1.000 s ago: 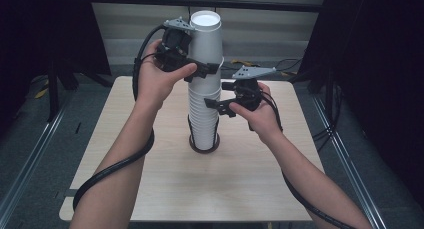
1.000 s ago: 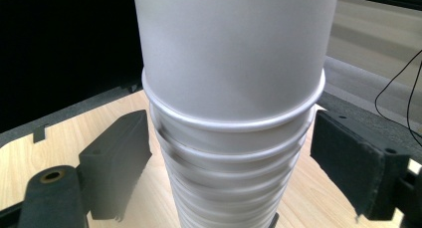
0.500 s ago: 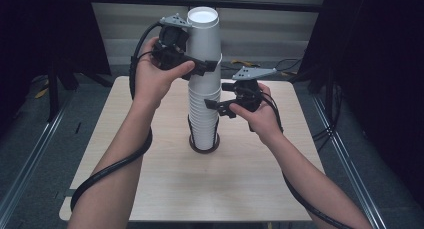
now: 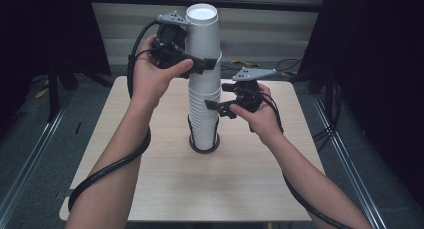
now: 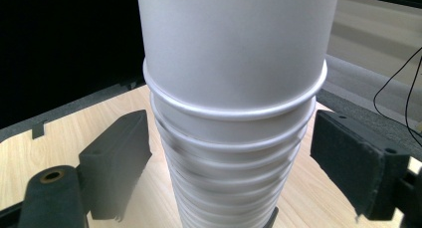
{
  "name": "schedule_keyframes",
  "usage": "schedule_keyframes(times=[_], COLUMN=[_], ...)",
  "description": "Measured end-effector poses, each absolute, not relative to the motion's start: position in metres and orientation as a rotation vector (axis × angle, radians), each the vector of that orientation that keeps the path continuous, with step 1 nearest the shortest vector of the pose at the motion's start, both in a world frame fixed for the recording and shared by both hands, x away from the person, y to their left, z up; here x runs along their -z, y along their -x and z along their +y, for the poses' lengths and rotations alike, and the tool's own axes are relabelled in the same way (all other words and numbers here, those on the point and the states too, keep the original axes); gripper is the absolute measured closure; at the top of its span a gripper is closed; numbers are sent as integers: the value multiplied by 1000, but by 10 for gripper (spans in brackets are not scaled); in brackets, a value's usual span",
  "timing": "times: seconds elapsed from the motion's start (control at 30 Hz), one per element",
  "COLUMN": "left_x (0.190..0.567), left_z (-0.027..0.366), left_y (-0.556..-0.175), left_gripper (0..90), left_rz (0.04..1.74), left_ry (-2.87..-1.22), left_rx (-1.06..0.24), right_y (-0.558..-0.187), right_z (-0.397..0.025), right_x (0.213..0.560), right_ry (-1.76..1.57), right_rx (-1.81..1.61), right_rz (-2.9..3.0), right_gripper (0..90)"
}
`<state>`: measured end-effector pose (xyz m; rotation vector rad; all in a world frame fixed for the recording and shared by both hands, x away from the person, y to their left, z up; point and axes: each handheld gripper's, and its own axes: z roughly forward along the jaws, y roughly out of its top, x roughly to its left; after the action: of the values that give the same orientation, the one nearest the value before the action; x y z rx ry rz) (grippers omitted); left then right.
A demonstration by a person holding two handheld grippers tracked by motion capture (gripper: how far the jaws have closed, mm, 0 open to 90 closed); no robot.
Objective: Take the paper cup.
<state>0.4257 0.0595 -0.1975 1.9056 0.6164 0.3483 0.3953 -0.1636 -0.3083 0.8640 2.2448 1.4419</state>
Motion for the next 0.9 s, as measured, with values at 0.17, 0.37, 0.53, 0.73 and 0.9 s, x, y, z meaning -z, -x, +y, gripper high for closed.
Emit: schedule_keyframes(times=[0.17,0.37,0.53,0.73,0.9], left_x=[194,195,197,194,194], left_z=[60,58,56,56,56], left_y=[-424,-424,-426,-426,-425], left_gripper=[75,80,82,83,83], left_rz=[609,606,607,609,606], left_ry=[-1899,-1897,-1882,-1851,-1848], left_rx=[-355,-359,-355,-356,-355], right_y=[-395,-396,-395,-395,-395], right_z=[-164,-164,-163,-163,-164], right_x=[311,313,313,312,313], right_ry=[-862,-868,-861,-859,-859], right_rx=[-1440,-1436,-1439,-1439,-1436], right_rz=[2244,2247,2250,2250,2249], right_gripper=[153,153,153,153,153])
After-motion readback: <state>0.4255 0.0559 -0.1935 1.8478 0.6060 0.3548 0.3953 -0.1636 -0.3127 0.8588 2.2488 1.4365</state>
